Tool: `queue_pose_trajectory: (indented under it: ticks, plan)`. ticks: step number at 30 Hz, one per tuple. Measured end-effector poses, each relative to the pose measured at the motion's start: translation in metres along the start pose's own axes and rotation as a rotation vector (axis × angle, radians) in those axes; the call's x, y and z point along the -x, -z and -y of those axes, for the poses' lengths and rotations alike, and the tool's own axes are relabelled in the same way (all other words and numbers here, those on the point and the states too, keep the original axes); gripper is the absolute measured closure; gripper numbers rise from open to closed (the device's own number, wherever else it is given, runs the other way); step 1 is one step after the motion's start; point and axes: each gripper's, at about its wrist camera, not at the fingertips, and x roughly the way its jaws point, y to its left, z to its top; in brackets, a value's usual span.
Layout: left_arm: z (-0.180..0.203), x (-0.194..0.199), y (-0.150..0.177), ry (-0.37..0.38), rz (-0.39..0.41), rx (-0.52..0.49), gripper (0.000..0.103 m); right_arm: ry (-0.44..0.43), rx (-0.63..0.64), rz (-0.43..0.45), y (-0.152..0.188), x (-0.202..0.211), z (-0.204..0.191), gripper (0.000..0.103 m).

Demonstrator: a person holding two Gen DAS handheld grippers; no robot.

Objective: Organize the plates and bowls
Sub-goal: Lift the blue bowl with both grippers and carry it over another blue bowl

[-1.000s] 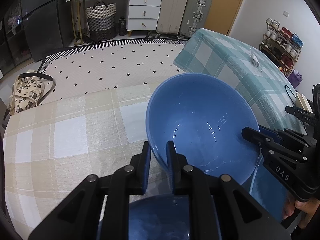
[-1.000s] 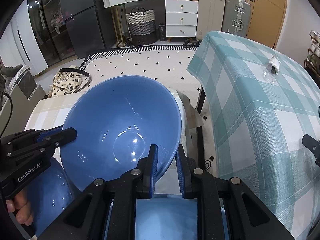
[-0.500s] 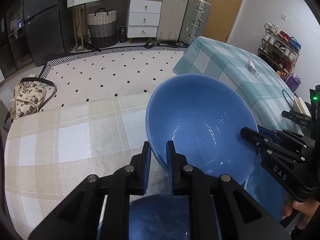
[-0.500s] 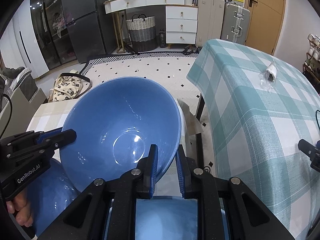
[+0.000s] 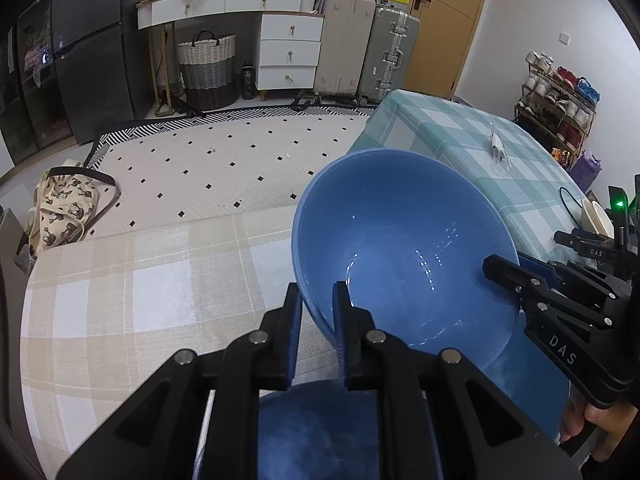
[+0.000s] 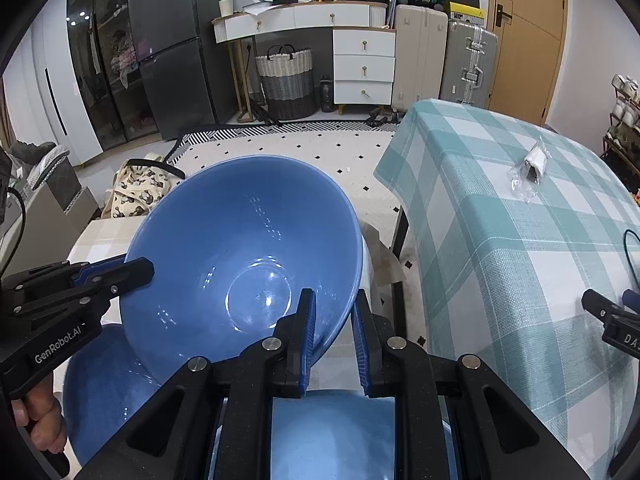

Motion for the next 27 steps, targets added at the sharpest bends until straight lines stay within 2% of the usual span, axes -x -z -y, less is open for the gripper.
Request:
queue_pose_trajectory:
  ticks: [27]
  plan:
    - [0.022,0.083,0.001,-0.030,0.107,-0.044,0.090,-0.043,0.004,0.154,0.009,0.102,-0.008,0.085]
